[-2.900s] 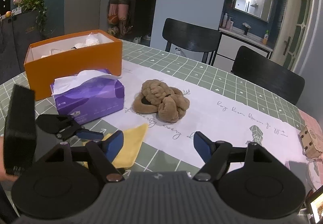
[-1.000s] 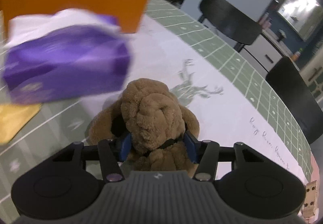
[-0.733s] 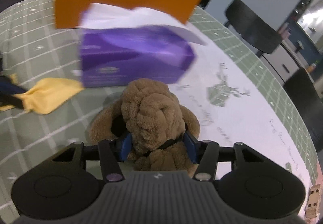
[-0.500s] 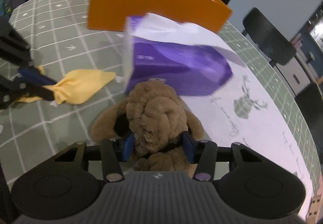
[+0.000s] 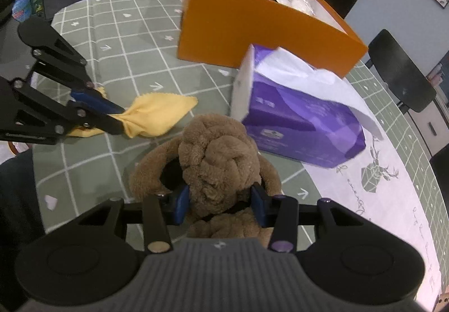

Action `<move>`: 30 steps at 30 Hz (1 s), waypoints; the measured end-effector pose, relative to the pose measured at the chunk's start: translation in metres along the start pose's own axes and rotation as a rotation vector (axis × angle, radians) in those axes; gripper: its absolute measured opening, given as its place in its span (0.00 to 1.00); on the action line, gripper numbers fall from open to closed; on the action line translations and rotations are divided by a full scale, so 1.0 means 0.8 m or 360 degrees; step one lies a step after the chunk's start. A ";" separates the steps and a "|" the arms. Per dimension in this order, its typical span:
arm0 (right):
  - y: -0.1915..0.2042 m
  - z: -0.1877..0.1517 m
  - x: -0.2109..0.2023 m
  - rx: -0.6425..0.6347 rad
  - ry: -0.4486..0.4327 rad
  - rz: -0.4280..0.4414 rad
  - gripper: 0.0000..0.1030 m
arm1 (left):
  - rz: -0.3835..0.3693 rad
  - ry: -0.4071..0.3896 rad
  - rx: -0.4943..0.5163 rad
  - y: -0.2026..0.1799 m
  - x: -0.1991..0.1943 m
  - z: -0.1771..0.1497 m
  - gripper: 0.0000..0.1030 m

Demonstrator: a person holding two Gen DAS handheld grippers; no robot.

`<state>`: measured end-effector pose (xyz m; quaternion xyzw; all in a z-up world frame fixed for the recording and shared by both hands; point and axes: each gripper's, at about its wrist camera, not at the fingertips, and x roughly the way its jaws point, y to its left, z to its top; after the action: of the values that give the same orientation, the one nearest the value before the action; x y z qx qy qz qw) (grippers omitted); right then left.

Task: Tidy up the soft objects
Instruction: 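Lift and carry the yellow cloth and teddy bear with both grippers over the orange box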

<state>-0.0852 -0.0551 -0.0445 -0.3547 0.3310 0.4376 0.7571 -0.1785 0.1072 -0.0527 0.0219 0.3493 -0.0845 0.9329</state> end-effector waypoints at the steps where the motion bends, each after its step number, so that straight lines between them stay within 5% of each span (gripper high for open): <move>1: 0.002 0.001 -0.003 -0.0003 -0.0006 0.0005 0.44 | 0.0000 -0.0005 0.0000 0.001 -0.002 0.001 0.09; 17: 0.010 0.033 -0.040 0.0004 -0.0164 0.0045 0.43 | -0.0037 -0.0194 -0.0031 0.025 -0.052 0.024 0.08; 30: 0.006 0.080 -0.104 -0.0069 -0.0379 -0.0039 0.43 | 0.0014 -0.0462 0.0128 0.035 -0.097 0.079 0.08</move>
<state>-0.1103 -0.0355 0.0555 -0.3207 0.2248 0.4743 0.7885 -0.1902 0.1396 0.0455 0.0485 0.2069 -0.0966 0.9724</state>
